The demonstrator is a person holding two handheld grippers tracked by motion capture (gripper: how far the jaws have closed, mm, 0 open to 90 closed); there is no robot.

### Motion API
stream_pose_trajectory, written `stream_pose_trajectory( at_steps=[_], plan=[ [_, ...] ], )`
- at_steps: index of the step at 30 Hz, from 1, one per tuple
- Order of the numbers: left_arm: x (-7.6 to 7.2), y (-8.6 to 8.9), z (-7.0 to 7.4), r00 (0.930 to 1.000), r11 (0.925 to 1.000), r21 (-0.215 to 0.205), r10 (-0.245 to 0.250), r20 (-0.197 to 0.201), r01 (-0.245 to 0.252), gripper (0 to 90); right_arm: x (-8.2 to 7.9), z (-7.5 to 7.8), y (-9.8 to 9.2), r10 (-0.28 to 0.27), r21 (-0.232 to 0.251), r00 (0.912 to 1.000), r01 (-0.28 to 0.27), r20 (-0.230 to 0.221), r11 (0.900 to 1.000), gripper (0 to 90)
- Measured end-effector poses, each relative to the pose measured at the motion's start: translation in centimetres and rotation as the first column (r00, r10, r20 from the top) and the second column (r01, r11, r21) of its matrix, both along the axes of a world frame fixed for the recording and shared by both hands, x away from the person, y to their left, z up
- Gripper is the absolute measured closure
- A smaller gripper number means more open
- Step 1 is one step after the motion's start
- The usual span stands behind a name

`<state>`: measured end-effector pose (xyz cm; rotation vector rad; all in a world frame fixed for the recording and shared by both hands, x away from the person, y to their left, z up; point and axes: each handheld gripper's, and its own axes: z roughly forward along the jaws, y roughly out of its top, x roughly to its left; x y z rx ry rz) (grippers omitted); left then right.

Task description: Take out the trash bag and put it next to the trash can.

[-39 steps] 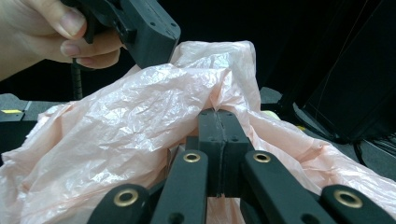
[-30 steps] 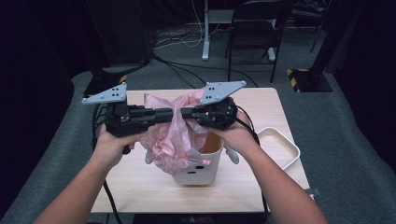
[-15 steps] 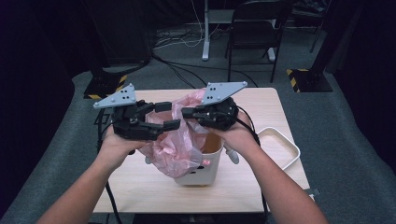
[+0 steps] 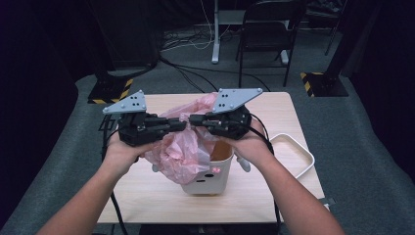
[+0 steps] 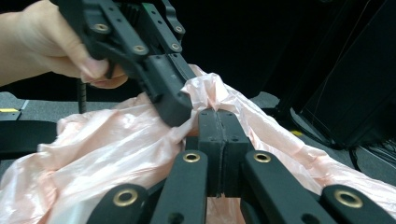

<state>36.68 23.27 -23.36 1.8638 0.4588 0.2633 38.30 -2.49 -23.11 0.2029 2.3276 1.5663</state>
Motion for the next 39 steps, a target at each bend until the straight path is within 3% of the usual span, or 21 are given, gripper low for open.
stream_pose_trajectory(
  at_steps=[2,7,9,15,23,27,31,35,39],
  plan=[
    [0.0,0.3,0.1,0.9997,0.9998,0.01,0.018,0.015,-0.019,89.1,-0.2,0.0,-0.1,0.004,0.007,1.0,-0.004,0.005,1.0,85.6],
    [0.2,1.7,0.3,0.9982,0.9981,-0.018,0.06,0.011,-0.06,89.3,-0.5,0.0,-0.7,-0.007,0.018,1.0,0.007,0.005,1.0,75.4],
    [0.3,2.8,0.4,0.9951,0.9948,-0.029,0.098,0.014,-0.097,89.3,-0.5,0.0,-1.1,-0.018,0.022,0.9998,0.018,0.006,1.0,73.2],
    [0.3,4.1,0.1,0.9881,0.9882,-0.018,0.152,0.02,-0.152,89.2,-0.7,-0.3,-1.7,-0.031,0.032,0.9995,0.031,0.001,0.999,72.8],
    [1.0,5.3,-1.1,0.9792,0.9788,-0.028,0.203,-0.004,-0.203,87.0,-1.3,-0.4,-1.6,-0.018,0.031,0.9998,0.018,0.008,0.999,73.7],
    [1.7,5.2,-2.2,0.9737,0.9736,-0.022,0.227,-0.021,-0.227,81.0,-1.5,-0.4,-1.6,-0.01,0.031,0.9999,0.01,0.012,0.999,73.9],
    [2.2,5.2,-2.6,0.9668,0.9672,-0.018,0.252,-0.039,-0.253,66.8,-1.6,-0.5,-1.6,-0.007,0.031,0.9999,0.006,0.012,0.999,74.0],
    [2.7,5.1,-2.9,0.9653,0.9672,-0.022,0.251,-0.073,-0.253,53.7,-1.6,-0.6,-1.7,-0.007,0.035,0.9999,0.007,0.008,0.999,74.0],
    [3.2,5.2,-3.3,0.9639,0.9685,-0.026,0.244,-0.108,-0.248,47.1,-1.6,-0.8,-2.0,-0.007,0.044,0.9999,0.007,0.007,0.999,73.9]
  ],
)
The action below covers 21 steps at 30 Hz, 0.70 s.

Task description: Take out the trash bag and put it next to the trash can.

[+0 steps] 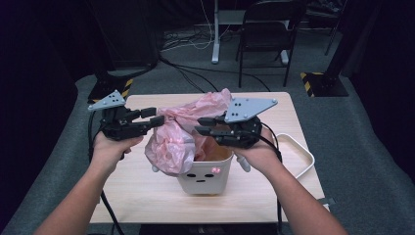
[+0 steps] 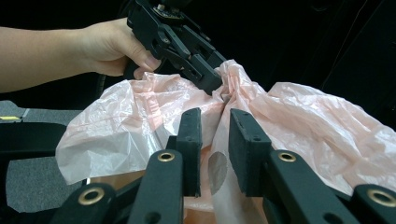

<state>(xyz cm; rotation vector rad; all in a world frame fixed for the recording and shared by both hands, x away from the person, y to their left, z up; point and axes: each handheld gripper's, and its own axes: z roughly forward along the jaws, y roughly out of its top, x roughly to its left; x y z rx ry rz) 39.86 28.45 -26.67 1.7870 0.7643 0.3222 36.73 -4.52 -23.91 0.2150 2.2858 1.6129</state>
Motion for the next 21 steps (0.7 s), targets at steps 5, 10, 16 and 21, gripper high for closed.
stream_pose_trajectory(
  at_steps=[5,10,16,21],
  plan=[
    [0.43,0.01,-0.42,0.9995,0.9995,-0.025,-0.02,-0.026,0.019,44.2,-0.04,-0.09,-0.26,0.002,0.005,1.0,-0.002,-0.004,1.0,73.8],
    [0.92,0.08,-0.76,0.9981,0.9979,-0.055,-0.035,-0.051,0.033,40.5,-0.02,-0.21,-0.35,0.004,0.006,1.0,-0.004,-0.005,1.0,73.6],
    [0.77,-0.01,-0.72,0.9952,0.9938,-0.075,-0.086,-0.046,0.082,59.4,0.05,-0.38,-0.46,0.0,0.009,0.9999,0.0,-0.011,1.0,73.6],
    [0.49,-0.38,-0.3,0.9938,0.9933,-0.048,-0.106,-0.031,0.105,76.4,0.0,-0.55,-0.55,-0.002,0.009,0.9999,0.002,-0.012,1.0,73.5]
  ],
)
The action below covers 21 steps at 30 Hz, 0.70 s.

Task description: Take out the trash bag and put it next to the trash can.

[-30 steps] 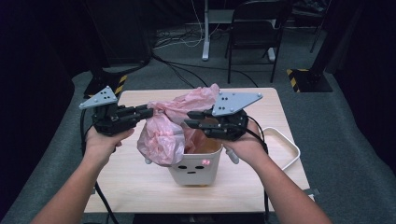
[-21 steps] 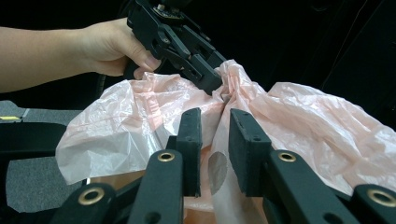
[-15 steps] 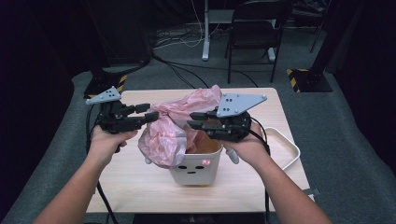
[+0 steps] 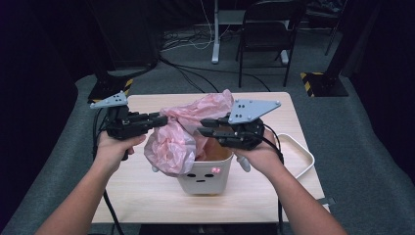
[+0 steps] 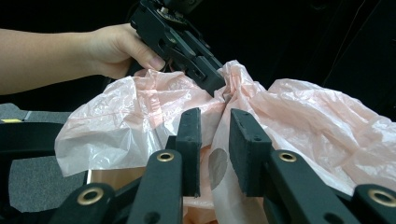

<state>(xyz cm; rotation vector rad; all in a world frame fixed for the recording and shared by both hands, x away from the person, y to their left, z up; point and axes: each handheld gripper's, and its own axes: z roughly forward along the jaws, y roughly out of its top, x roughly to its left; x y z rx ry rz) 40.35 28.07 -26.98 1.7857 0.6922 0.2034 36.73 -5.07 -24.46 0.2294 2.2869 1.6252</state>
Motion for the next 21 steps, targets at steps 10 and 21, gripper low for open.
stream_pose_trajectory(
  at_steps=[10,21],
  plan=[
    [-0.4,0.1,1.0,0.9991,0.9996,0.028,0.01,0.041,-0.011,89.3,0.0,-0.5,-0.3,-0.005,0.017,0.9999,0.005,-0.012,1.0,70.2],
    [-1.9,2.0,3.8,0.9889,0.9978,-0.017,0.066,0.133,-0.064,89.7,-0.1,-0.7,-0.5,-0.012,0.008,0.9998,0.013,-0.013,1.0,66.8]
  ],
)
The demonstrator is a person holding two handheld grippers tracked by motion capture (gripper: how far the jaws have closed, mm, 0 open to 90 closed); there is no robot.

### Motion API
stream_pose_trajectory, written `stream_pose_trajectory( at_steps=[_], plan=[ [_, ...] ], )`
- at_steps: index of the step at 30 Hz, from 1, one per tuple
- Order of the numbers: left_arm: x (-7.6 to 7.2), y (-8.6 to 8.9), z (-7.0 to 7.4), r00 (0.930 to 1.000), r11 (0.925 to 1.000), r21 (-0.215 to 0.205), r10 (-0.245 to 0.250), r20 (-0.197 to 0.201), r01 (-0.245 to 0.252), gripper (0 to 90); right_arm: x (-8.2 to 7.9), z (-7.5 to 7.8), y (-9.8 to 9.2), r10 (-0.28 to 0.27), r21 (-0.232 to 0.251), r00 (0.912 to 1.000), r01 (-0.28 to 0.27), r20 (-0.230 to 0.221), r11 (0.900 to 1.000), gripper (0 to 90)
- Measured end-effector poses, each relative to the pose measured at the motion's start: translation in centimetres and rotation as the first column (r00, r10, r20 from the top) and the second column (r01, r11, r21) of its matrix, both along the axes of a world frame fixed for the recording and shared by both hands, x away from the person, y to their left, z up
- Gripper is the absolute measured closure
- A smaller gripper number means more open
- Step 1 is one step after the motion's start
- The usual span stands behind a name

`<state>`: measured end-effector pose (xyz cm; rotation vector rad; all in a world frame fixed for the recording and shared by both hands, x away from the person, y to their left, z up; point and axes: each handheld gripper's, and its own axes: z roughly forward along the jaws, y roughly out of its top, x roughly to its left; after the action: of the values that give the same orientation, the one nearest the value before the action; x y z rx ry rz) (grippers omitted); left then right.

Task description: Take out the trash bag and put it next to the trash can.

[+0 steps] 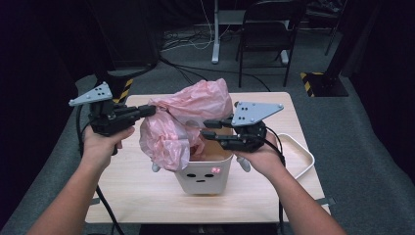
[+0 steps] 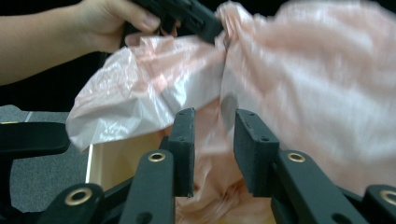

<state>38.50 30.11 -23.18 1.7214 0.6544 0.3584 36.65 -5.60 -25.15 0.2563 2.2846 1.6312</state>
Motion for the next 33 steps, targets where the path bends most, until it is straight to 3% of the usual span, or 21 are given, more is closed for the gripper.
stream_pose_trajectory(
  at_steps=[7,33],
  plan=[
    [-0.8,1.8,1.4,0.9986,0.999,-0.022,0.04,0.035,-0.039,89.7,0.3,-0.2,0.2,-0.01,-0.008,0.9999,0.01,-0.01,1.0,61.1],
    [-2.5,5.8,2.8,0.9906,0.9921,-0.054,0.117,0.072,-0.113,89.6,1.4,-0.5,2.9,0.025,-0.094,0.9977,-0.031,-0.063,0.995,51.4]
  ],
)
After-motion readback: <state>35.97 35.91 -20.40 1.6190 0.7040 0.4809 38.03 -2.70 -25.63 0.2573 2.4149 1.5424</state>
